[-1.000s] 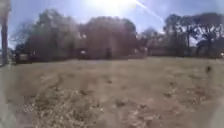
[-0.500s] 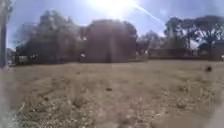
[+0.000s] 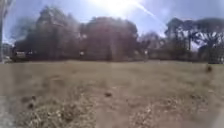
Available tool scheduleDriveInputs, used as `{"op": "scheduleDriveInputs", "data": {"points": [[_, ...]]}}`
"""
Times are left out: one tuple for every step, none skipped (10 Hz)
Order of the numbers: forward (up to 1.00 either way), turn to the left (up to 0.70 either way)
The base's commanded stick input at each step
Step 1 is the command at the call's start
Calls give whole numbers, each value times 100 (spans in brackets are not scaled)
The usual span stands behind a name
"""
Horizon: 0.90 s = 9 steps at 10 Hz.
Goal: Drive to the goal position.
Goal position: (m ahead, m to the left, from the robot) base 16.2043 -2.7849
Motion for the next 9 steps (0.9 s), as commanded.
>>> {"op": "scheduleDriveInputs", "data": {"points": [[70, 0], [70, 0], [70, 0], [70, 0], [70, 0], [70, 0], [70, 0], [70, 0], [70, 0]]}}
